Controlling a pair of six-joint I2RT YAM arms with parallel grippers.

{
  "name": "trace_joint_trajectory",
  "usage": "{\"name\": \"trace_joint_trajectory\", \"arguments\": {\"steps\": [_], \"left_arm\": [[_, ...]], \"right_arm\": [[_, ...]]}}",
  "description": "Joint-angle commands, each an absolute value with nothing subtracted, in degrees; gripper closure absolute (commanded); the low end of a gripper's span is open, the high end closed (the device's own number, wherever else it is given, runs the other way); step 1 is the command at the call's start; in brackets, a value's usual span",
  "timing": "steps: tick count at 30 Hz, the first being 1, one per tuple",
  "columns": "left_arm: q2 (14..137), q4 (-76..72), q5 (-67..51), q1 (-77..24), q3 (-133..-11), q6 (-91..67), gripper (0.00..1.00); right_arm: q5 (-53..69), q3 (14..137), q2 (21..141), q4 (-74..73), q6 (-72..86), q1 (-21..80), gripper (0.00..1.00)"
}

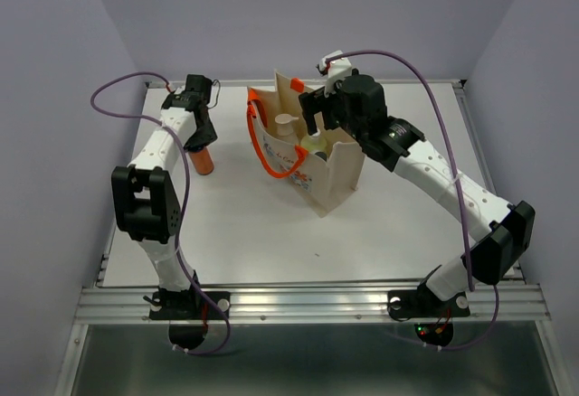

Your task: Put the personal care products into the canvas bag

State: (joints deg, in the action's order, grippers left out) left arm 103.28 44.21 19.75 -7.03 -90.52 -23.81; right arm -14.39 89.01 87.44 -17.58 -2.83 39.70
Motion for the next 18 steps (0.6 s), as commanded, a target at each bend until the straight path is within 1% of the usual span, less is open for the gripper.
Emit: {"name": "trace_joint_trajectory", "arguments": {"steps": [1,2,3,4,5,14,18], "left_arm": [[102.66,44.21,19.43,-6.68,-92.02,-23.47,0.63],[102.57,44.12,19.16,-6.68,-92.37,-23.38,0.73],[102.39,44.12,18.9,-6.68,-92.46,-23.29,0.81],[101.87,44.12,18.98,-6.68,-92.63,-23.29,0.96],[101.6,44.3,18.98,-6.68,-93.07,-23.38,1.0],[93.17,40.7,17.05,-7.03,-94.04,-22.15,1.0],[90.71,41.04,17.23,-8.0,-98.08,-21.62,1.0]], "right_arm": [[-15.38,88.33,84.73,-15.91,-3.6,39.2,0.0],[-15.47,88.24,84.47,-15.91,-3.6,39.2,0.0],[-15.47,88.07,84.29,-15.91,-3.52,39.2,0.0],[-15.47,87.81,83.85,-16.0,-3.52,39.2,0.0],[-15.47,87.72,83.67,-15.91,-3.43,39.2,0.0],[-15.73,85.78,81.74,-15.91,-2.02,39.2,0.0],[-16.08,84.82,80.86,-16.0,-1.76,39.2,0.0]]}}
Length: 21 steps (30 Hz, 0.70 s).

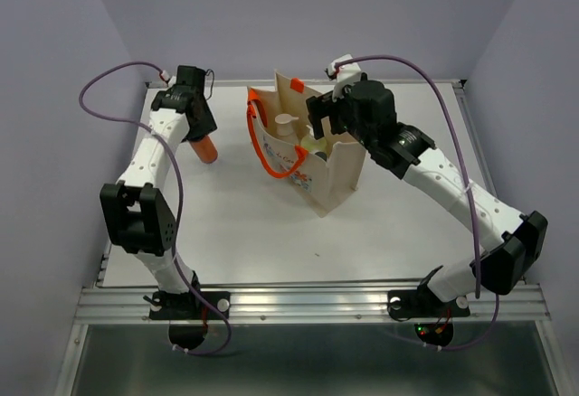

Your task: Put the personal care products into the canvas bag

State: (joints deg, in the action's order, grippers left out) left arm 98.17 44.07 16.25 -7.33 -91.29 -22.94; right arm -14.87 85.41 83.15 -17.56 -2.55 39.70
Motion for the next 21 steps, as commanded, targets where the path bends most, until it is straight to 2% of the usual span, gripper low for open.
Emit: {"name": "trace_joint_trajectory", "arguments": {"steps": [1,7,15,21], "left_arm": [[90.36,41.13,17.4,-8.52,-99.22,-21.53,1.0],[87.37,39.55,16.96,-12.56,-111.78,-19.25,1.0],[91.92,38.59,13.64,-25.47,-135.14,-11.52,1.0],[93.59,34.63,7.83,-30.75,-135.97,-8.27,1.0]], "right_arm": [[-16.61,84.55,80.51,-15.91,-1.58,39.2,0.0],[-20.65,82.36,78.58,-16.0,-0.35,39.2,0.0],[-24.61,80.95,77.17,-15.91,1.48,39.2,0.0],[-26.98,80.95,76.99,-16.08,2.02,39.2,0.0]]}}
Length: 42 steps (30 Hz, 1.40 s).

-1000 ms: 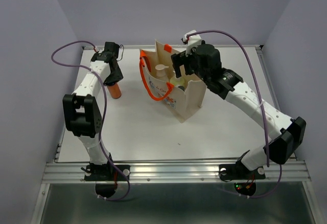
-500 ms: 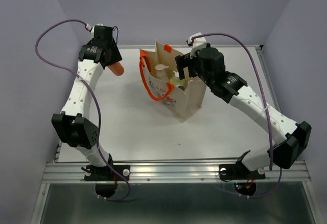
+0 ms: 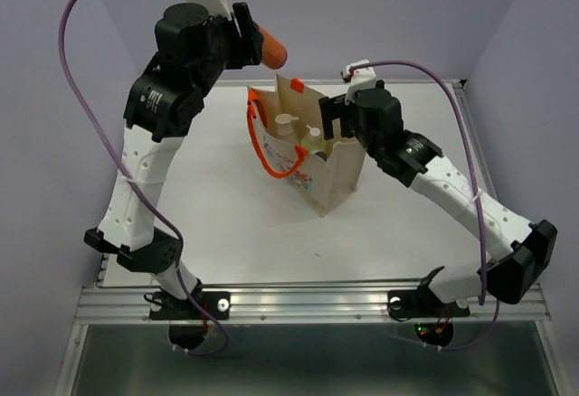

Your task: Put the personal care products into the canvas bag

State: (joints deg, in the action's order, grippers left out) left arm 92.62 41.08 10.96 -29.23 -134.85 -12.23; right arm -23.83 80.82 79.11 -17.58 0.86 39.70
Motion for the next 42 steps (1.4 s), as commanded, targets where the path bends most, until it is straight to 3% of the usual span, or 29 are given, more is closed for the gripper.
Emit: {"name": "trace_joint_trajectory", "arguments": {"steps": [1,14,22,30,37,42], "left_arm": [[94.21,34.63,7.91,-31.98,-135.88,-8.26,1.0],[104.94,37.88,10.63,-34.28,-132.46,-7.03,1.0],[110.91,42.97,23.81,-34.36,-135.26,-8.26,1.0],[110.39,40.88,24.53,-34.37,-135.27,-9.49,1.0],[109.25,36.57,18.2,-34.37,-134.74,-9.75,1.0],[108.11,33.49,21.35,-34.37,-133.6,-10.28,1.0]], "right_arm": [[-27.59,80.95,76.99,-16.0,2.2,39.2,0.0],[-33.75,78.58,75.67,-16.17,2.11,39.2,0.0],[-33.41,77.17,78.13,-20.38,4.04,38.58,0.0],[-28.66,78.05,82.26,-23.55,6.15,36.74,0.18],[-27.86,77.52,83.15,-23.99,6.68,36.21,0.18],[-27.95,77.34,82.53,-23.91,6.77,36.21,0.21]]}}
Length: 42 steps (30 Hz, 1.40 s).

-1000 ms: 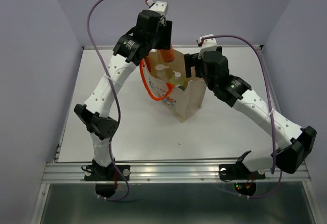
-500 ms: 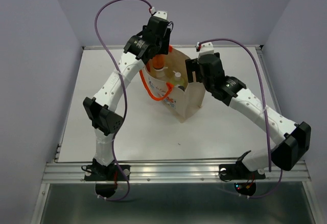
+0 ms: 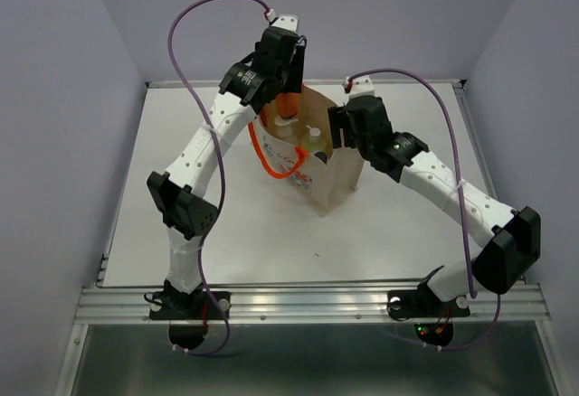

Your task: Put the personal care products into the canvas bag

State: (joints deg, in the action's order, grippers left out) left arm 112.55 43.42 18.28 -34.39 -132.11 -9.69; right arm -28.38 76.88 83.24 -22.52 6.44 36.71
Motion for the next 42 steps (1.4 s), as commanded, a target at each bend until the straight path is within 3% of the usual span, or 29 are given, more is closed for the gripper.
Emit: {"name": "trace_joint_trajectory", "arguments": {"steps": [1,2,3,17,20,23,30,42], "left_arm": [[107.93,32.96,22.23,-34.37,-133.51,-10.54,1.0],[107.84,31.91,23.72,-34.37,-133.51,-10.55,1.0],[107.84,31.3,24.25,-34.37,-133.51,-10.72,1.0],[108.19,28.05,31.53,-34.37,-134.74,-6.95,1.0],[108.72,26.99,34.88,-34.37,-133.51,-4.84,1.0],[110.65,27.15,39.7,-34.37,-133.15,-3.08,1.0],[113.11,27.42,38.49,-33.84,-131.49,-3.34,1.0],[117.16,27.07,38.41,-31.91,-129.73,-6.24,1.0]], "right_arm": [[-28.12,77.34,82.44,-23.91,6.77,36.21,0.23],[-28.56,77.34,82.44,-23.91,6.94,35.69,0.31],[-28.83,77.26,82.53,-23.91,6.94,35.68,0.33],[-31.82,78.13,83.32,-23.91,7.56,34.01,0.31],[-31.12,78.22,83.5,-23.91,7.38,33.4,0.37],[-30.41,78.13,83.85,-23.91,7.21,32.87,0.57],[-29.36,78.05,84.11,-24.26,6.42,31.82,0.72],[-28.13,77.7,83.76,-24.52,6.33,31.29,0.75]]}}
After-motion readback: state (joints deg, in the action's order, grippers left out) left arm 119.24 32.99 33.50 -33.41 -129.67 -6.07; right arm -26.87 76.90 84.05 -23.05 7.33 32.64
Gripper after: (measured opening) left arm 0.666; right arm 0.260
